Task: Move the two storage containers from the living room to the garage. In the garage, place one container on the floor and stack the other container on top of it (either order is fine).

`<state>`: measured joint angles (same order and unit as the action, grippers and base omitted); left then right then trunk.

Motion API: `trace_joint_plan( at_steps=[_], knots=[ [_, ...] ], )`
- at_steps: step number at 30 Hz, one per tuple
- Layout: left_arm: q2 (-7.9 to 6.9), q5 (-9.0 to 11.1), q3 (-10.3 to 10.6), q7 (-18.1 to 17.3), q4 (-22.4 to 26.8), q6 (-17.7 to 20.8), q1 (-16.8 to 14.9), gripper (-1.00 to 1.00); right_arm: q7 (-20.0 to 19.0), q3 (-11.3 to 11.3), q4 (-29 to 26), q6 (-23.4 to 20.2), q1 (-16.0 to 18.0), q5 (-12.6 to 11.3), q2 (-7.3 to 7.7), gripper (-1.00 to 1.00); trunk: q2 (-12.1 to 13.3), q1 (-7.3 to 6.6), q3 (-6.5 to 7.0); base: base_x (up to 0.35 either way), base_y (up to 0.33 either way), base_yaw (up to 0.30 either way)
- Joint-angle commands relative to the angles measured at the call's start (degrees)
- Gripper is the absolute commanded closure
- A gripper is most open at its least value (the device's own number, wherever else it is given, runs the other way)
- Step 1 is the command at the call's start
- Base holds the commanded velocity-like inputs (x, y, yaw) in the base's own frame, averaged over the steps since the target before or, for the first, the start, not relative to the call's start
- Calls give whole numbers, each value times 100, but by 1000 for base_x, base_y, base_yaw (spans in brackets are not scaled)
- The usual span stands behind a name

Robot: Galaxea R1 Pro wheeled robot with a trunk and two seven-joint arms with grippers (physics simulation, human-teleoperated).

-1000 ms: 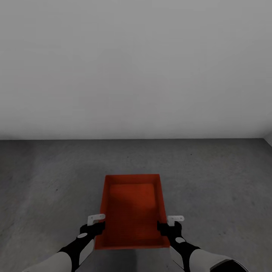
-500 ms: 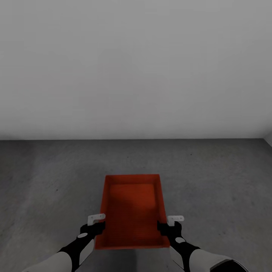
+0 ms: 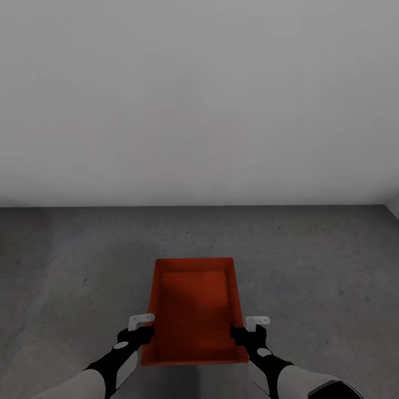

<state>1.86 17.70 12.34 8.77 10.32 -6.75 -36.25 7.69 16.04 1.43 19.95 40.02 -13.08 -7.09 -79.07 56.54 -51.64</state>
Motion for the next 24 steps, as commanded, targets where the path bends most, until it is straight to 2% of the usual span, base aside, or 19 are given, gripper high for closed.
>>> trace_joint_plan(
  at_steps=[1, 24],
  knots=[
    [-1, 49, 50, 28, -4, -20, -4, -100, 13, 49, 15, 27, 6, -45, -3, -100, 40, -23, 15, 0, 0, 0],
    [-1, 49, 50, 28, -4, -28, -2, -100, 13, 49, 16, 27, 4, -45, -3, -100, 962, -528, 428, 0, 0, 0]
  ],
)
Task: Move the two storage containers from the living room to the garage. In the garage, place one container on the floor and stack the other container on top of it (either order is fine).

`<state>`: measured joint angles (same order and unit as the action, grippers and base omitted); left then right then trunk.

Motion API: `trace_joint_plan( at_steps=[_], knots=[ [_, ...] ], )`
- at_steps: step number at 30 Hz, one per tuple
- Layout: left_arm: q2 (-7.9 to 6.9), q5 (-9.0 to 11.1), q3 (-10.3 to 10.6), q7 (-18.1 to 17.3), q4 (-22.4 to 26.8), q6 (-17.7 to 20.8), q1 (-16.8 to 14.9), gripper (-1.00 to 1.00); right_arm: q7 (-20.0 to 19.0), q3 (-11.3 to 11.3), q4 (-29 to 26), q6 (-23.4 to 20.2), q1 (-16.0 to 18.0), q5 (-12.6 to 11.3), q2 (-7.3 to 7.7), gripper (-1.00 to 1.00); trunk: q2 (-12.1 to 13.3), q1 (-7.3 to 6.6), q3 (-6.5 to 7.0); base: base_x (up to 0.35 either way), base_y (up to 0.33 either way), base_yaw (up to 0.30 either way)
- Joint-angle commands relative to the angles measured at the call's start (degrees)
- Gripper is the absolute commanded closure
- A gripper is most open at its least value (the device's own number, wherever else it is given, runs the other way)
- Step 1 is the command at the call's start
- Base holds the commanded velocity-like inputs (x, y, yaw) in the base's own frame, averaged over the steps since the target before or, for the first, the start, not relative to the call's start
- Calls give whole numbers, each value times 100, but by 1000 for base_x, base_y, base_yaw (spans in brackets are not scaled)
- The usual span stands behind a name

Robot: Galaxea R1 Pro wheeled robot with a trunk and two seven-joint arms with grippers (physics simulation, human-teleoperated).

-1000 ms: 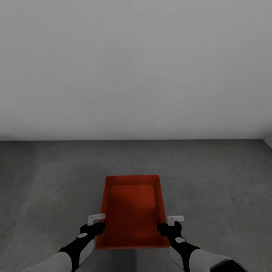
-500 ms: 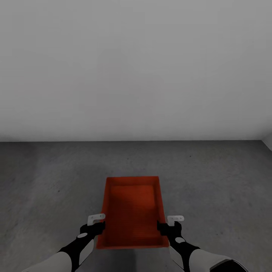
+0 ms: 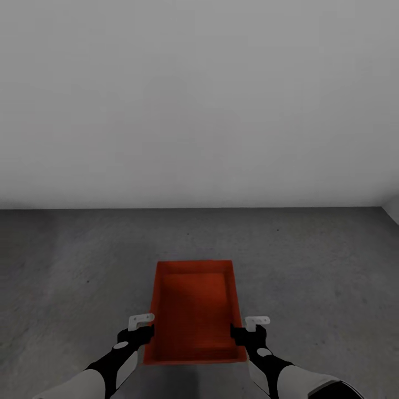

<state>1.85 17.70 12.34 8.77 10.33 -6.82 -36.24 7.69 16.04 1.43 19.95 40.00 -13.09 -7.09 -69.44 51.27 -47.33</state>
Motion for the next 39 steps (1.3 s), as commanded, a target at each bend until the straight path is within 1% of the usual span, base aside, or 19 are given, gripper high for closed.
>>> trace_joint_plan(
  at_steps=[1, 39],
  knots=[
    [-1, 52, 50, 28, -4, -21, -3, -100, 13, 49, 15, 27, 7, -48, -3, -100, 39, -23, 15, 0, 0, 0],
    [-10, 50, 50, 19, -5, -21, -4, -100, 13, 40, 15, 27, 5, -53, 5, -100, 1563, -857, 697, 0, 0, 0]
  ],
)
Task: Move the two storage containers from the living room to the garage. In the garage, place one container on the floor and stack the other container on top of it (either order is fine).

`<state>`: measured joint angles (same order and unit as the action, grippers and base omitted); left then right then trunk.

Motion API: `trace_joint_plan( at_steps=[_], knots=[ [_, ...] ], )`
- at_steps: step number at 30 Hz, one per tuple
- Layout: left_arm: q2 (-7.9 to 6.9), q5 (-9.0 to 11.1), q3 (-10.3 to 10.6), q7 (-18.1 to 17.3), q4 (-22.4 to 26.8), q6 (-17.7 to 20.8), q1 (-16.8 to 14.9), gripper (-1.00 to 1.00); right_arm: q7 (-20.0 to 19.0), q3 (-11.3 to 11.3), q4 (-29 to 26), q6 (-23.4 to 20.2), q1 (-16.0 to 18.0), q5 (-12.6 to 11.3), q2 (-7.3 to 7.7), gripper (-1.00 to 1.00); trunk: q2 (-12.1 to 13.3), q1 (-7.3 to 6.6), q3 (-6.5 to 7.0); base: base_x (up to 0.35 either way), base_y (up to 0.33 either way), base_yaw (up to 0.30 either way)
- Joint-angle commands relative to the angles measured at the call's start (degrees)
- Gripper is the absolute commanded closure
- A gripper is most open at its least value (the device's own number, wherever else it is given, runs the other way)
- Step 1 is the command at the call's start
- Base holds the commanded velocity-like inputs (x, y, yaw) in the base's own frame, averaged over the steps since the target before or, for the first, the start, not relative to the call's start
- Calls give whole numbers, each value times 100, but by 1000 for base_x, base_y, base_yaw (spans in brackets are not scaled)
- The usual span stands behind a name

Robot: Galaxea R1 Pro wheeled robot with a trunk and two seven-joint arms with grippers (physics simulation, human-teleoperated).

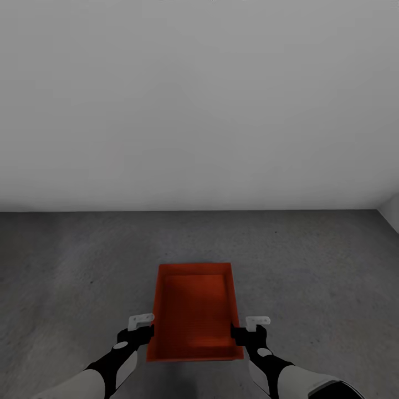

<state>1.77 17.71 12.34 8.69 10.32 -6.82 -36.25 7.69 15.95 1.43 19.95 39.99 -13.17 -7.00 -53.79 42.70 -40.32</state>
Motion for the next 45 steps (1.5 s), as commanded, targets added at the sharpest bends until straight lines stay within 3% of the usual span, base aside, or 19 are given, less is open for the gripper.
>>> trace_joint_plan(
  at_steps=[1, 36, 45],
  knots=[
    [-1, 49, 50, 28, -4, -21, -4, -100, 13, 49, 15, 27, 7, -45, -3, -100, 38, -22, 15, 0, 0, 0],
    [-1, 55, 49, 28, -4, -21, -4, -100, 13, 54, 14, 27, 7, -40, -3, -100, 1442, -791, 643, 0, 0, 0],
    [1, 57, 50, 35, -5, -21, -4, -100, 13, 51, 15, 27, 6, -41, -5, -100, 1442, -791, 643, 0, 0, 0]
  ],
)
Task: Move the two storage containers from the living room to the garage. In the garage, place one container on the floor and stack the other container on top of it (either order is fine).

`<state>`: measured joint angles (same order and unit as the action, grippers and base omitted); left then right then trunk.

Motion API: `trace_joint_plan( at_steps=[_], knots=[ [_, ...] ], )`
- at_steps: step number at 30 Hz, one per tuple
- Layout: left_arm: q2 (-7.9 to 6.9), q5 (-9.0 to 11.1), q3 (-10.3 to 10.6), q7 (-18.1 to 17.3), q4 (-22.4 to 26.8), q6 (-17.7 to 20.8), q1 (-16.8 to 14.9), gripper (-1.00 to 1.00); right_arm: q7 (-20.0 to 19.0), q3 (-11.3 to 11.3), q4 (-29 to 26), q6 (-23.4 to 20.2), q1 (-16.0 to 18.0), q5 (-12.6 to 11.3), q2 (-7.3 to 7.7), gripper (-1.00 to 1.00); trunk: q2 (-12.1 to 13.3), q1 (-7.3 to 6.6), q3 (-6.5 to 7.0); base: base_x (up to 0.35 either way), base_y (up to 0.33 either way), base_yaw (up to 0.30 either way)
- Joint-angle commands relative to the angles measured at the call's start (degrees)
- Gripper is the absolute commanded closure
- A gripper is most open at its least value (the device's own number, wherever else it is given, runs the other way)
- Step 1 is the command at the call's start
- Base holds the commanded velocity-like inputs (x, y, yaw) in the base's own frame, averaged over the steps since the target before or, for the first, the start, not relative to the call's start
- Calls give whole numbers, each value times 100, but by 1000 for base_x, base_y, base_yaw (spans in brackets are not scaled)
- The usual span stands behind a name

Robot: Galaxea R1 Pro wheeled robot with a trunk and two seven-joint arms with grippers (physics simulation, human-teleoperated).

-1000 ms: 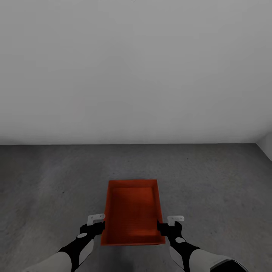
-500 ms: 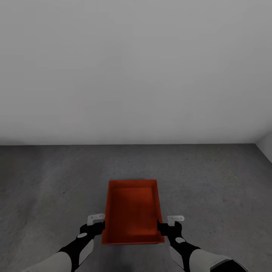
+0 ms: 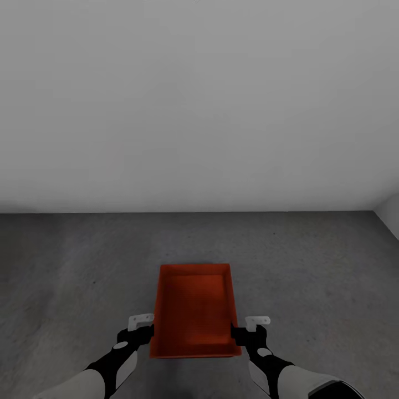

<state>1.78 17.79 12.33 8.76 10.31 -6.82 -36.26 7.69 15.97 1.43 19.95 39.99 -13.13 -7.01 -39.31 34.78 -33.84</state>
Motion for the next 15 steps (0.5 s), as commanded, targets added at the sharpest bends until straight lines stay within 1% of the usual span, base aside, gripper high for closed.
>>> trace_joint_plan(
  at_steps=[1, 3, 6, 15],
  knots=[
    [-1, 49, 50, 28, -4, -21, -4, -100, 13, 48, 15, 26, 7, -46, -3, -100, -5, 1, -5, -6, 0, 0],
    [-2, 49, 48, 29, -4, -21, -4, -100, 13, 49, 15, 26, 6, -48, -2, -100, -5, 1, -5, -79, 0, 0],
    [-2, 49, 43, 29, -6, -21, -4, -100, 13, 47, 15, 26, 6, -47, -2, -100, -5, 1, -5, -224, 0, 0],
    [-3, 49, 43, 30, -7, -21, -3, -100, 13, 48, 16, 26, 8, -48, -2, -100, -5, 1, -5, -331, 0, 0]
  ],
)
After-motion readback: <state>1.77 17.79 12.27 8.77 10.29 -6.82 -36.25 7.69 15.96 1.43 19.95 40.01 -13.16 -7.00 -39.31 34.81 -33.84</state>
